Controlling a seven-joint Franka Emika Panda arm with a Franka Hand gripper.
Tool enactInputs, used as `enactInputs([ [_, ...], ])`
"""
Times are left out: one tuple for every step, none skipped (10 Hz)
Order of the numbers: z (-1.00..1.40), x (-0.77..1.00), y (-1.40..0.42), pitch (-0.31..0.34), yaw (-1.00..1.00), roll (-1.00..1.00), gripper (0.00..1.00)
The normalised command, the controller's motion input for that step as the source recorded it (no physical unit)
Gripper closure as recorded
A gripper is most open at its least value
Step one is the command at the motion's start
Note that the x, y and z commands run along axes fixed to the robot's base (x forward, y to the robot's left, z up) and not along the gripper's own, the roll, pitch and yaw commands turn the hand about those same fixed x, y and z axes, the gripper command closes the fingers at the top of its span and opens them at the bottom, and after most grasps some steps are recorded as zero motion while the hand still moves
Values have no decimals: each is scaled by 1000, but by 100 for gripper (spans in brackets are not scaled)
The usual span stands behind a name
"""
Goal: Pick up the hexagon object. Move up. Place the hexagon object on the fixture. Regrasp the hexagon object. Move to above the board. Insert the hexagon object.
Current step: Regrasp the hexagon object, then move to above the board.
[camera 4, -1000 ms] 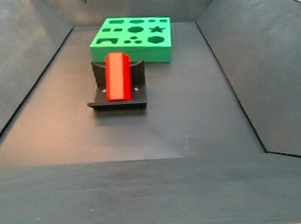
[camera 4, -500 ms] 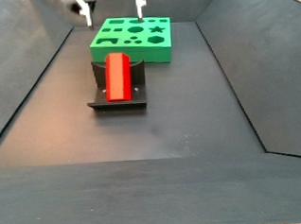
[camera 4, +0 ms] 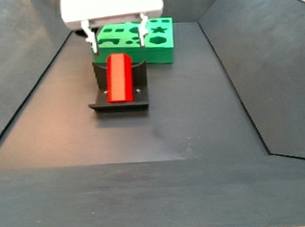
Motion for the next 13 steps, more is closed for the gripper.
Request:
enactInputs([
  [-1000, 123, 21, -76, -17, 73, 0],
  [-911, 119, 17, -63, -23, 71, 0],
  [-676, 93, 3, -25, -30, 70, 0],
  [-585, 85, -1, -17, -29, 70, 0],
  [-409, 74, -1, -4, -15, 68, 0],
  [-235, 70, -2, 10, -1, 66, 0],
  [-180, 23, -18, 23, -2, 63, 0],
  [-173, 18, -20, 19, 5, 63, 0],
  [-173, 18, -20, 19, 9, 64, 0],
  [-172, 18, -20, 19, 12, 64, 0],
  [0, 0, 0, 0, 0, 0, 100],
  [1000, 8, 141, 45, 150, -247, 100],
  [1000, 6, 140, 46, 142, -254, 100],
])
